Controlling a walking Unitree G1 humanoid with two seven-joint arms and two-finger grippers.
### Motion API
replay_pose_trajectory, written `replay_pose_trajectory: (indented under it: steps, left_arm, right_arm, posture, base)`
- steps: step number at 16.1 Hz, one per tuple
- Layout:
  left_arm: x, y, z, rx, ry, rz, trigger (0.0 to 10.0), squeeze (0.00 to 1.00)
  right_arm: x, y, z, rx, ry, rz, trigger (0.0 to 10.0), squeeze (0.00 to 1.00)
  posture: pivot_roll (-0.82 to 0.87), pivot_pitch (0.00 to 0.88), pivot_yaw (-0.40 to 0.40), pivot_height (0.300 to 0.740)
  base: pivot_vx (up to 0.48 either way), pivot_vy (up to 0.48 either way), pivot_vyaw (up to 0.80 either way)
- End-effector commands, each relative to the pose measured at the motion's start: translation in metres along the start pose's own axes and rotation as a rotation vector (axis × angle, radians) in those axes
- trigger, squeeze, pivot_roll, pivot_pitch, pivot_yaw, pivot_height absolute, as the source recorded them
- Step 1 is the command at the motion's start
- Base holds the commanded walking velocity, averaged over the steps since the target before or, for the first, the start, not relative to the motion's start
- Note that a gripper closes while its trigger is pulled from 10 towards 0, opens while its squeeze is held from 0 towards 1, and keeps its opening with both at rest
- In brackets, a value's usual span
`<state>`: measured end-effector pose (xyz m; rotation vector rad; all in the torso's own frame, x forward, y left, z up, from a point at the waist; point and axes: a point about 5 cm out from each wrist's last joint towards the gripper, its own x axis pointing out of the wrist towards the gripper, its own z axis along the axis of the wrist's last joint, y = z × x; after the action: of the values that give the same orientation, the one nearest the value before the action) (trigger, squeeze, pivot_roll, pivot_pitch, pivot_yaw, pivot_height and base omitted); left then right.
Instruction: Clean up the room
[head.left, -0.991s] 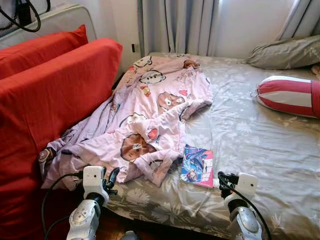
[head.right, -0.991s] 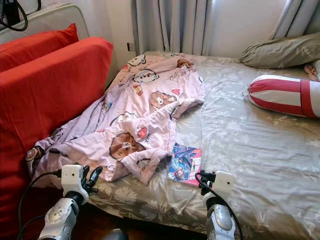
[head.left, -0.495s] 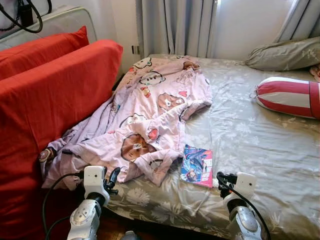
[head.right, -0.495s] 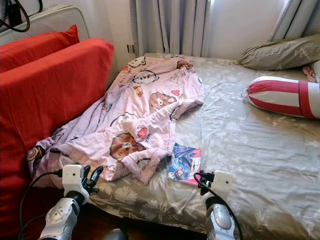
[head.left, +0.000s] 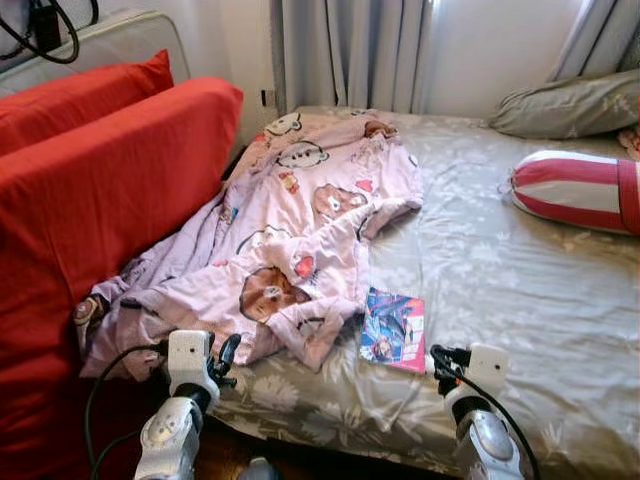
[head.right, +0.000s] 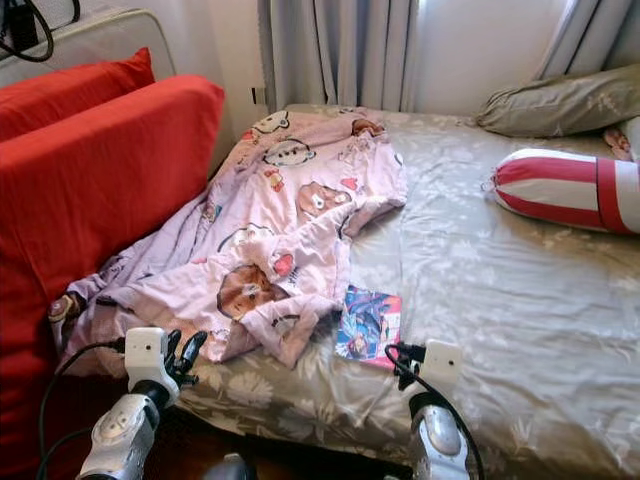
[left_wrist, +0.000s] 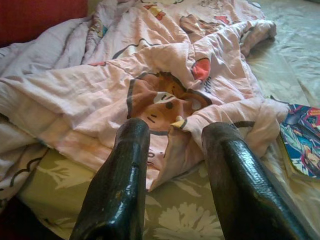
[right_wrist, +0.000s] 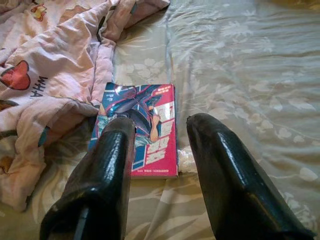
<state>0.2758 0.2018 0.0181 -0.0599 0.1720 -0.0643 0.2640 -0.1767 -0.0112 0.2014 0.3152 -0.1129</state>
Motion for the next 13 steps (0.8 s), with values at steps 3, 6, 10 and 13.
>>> replay_pose_trajectory:
  steps: [3, 6, 10, 13]
  left_arm:
    - [0.0011, 0.001, 0.0016, 0.002, 0.006, -0.002, 10.0, 0.0]
    - [0.0011, 0.0012, 0.0014, 0.0, 0.008, 0.0, 10.0, 0.0]
    - [0.0014, 0.0015, -0.0015, 0.015, 0.039, 0.002, 10.0, 0.0]
    - [0.0013, 0.001, -0.0013, 0.007, 0.036, -0.003, 10.0, 0.0]
  right_arm:
    - [-0.0017, -0.002, -0.0045, -0.009, 0.024, -0.01, 10.0, 0.0]
    - [-0.0016, -0.002, -0.0046, -0.004, 0.026, -0.009, 10.0, 0.0]
    - [-0.0023, -0.0018, -0.0063, 0.001, 0.033, -0.004, 10.0, 0.0]
    - [-0.0025, -0.0017, -0.0059, 0.004, 0.027, -0.002, 10.0, 0.0]
  posture:
    - [0.02, 0.022, 0.019, 0.64]
    - [0.01, 0.024, 0.019, 0.64]
    - [0.01, 0.024, 0.018, 0.64]
    - [0.01, 0.024, 0.018, 0.64]
  base:
    - [0.0, 0.0, 0.0]
    - [0.0, 0.0, 0.0]
    - [0.0, 0.0, 0.0]
    - [0.0, 0.0, 0.0]
